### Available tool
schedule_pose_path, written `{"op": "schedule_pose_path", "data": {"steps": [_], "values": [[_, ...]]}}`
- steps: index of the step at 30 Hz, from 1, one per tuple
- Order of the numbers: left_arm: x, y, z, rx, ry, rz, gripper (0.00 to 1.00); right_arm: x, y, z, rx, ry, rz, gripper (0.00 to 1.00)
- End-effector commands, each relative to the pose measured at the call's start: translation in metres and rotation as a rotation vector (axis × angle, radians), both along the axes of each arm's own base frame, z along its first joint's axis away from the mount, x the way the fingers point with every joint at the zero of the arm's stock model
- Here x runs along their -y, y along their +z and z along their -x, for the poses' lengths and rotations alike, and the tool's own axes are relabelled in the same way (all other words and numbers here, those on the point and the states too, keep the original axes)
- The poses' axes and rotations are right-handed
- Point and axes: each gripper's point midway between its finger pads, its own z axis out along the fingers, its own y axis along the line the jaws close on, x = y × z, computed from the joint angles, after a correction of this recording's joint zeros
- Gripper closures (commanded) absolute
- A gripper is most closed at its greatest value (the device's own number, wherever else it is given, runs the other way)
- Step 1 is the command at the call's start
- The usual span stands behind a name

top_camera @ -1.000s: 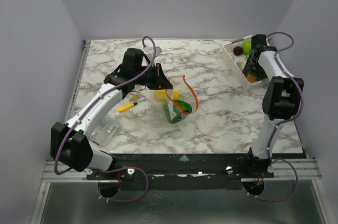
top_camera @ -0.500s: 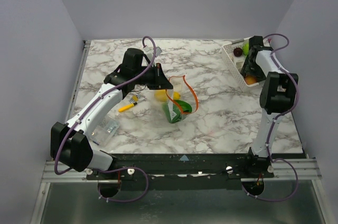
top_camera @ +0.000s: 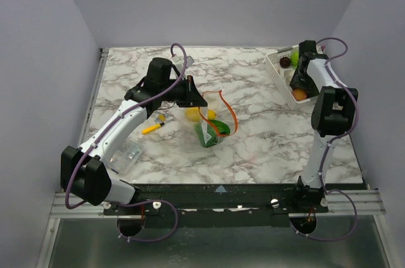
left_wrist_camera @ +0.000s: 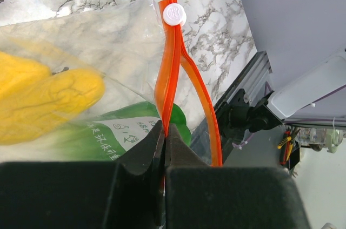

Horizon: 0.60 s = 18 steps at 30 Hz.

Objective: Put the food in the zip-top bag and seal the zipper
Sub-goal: Pick up the fake fruit from the bin.

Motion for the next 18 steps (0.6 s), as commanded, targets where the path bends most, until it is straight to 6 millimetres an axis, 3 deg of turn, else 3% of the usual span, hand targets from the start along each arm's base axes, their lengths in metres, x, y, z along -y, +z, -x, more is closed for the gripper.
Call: {"op": "schedule_pose_path", "data": {"steps": [1, 7, 12, 15, 18], "values": [[0.005, 0.009, 0.000, 0.026, -0.025, 0.021, 1.00, 0.010, 0.051, -0.017, 0.129, -0.036, 0.045, 0.91], [0.005, 0.009, 0.001, 0.022, -0.028, 0.023, 1.00, 0.006, 0.085, -0.016, 0.211, -0.038, 0.030, 0.99], [0.005, 0.009, 0.001, 0.022, -0.026, 0.022, 1.00, -0.003, 0.109, -0.009, 0.268, -0.018, -0.009, 1.00], [0.005, 0.010, 0.001, 0.023, -0.027, 0.024, 1.00, -0.016, 0.122, -0.002, 0.296, 0.011, -0.072, 1.00], [0.005, 0.010, 0.001, 0.023, -0.028, 0.024, 1.00, -0.047, 0.139, 0.006, 0.363, 0.099, -0.215, 1.00]]}}
